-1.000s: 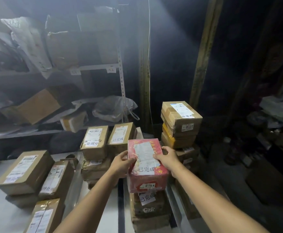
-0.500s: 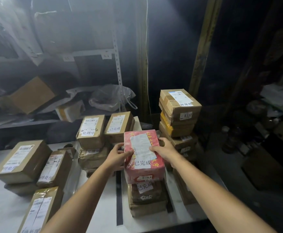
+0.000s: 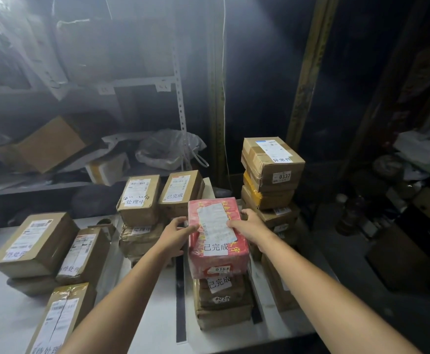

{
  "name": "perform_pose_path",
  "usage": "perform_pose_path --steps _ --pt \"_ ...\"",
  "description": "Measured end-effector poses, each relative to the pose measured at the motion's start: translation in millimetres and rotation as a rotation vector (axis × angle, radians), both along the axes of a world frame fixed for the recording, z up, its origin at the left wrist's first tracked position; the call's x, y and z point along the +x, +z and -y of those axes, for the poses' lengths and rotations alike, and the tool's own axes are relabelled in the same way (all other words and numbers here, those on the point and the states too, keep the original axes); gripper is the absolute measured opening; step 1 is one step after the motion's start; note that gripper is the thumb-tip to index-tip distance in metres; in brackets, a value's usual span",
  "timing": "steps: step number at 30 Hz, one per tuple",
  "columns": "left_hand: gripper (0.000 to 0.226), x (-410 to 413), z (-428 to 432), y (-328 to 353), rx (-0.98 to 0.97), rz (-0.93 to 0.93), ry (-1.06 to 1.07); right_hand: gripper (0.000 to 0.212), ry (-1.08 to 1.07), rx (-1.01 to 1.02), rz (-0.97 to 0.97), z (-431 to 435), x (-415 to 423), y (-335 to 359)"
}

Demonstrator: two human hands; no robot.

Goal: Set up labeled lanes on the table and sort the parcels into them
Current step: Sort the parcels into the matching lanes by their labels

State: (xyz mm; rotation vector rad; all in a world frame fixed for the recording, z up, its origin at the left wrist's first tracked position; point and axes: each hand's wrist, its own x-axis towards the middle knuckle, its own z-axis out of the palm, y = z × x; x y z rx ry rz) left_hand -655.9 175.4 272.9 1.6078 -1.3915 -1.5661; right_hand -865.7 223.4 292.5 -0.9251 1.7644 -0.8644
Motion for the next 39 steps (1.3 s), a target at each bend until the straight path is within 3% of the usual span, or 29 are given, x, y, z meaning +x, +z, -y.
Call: perform_pose_path --steps 4,9,15,19,29,39 --pt "0.064 2 3 9 -0.038 0.09 -0.025 0.064 0.025 0.017 -0.068 2 1 9" --pt "0.06 6 9 28 -0.08 0.173 -0.067 0.033 0.054 -0.012 -0.173 11 5 23" --pt "0.047 31 35 56 -0.211 0.4 -0.203 0.058 0.246 0.033 -0.556 29 24 58" --pt "0.055 47 49 75 -0.29 0.528 -0.252 0.067 0.325 0.076 -0.655 43 43 82" --pt "0.052 69 82 78 -0.363 0.507 -0.213 0.048 0.295 -0.004 -0.661 77 85 92" --pt "0.055 34 128 53 -0.361 0.437 -0.177 0.053 0.198 -0.05 -0.562 132 52 57"
